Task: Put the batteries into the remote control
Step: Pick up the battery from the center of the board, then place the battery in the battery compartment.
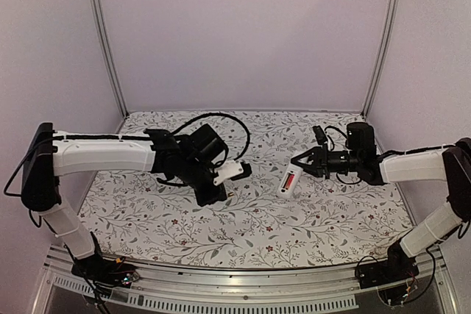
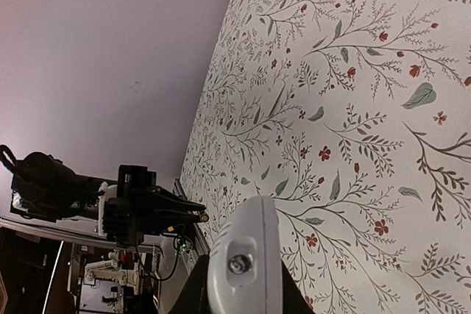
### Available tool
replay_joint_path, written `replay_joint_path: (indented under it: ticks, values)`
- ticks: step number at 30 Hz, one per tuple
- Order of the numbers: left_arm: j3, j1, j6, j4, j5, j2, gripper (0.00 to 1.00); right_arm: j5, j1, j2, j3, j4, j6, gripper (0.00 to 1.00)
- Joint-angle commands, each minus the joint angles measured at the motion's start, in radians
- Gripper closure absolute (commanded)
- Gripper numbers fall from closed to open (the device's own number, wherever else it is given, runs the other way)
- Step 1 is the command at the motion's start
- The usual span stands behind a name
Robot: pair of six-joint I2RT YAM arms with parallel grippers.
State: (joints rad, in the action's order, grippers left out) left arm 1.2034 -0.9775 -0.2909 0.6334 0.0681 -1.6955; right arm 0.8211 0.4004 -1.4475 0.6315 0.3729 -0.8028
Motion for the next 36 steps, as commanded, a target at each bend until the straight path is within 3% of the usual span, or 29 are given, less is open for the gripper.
replay_joint_path:
  ticks: [1, 6, 16, 36]
  values:
    - [0.056, -0.005, 0.431, 0.075, -0.062, 0.071, 1.00, -0.020, 0.054, -0.083, 0.075, 0.153, -0.075, 1.00]
    - [0.099, -0.006, 0.646, 0.113, 0.004, 0.102, 1.00, -0.030, 0.093, -0.176, 0.102, 0.271, -0.151, 1.00]
    - [0.178, -0.001, 0.785, 0.066, 0.128, 0.071, 1.00, -0.052, 0.179, -0.345, 0.156, 0.520, -0.299, 1.00]
    - [0.379, 0.012, 0.843, 0.186, 0.181, -0.151, 1.00, -0.082, 0.238, -0.372, 0.178, 0.511, -0.305, 1.00]
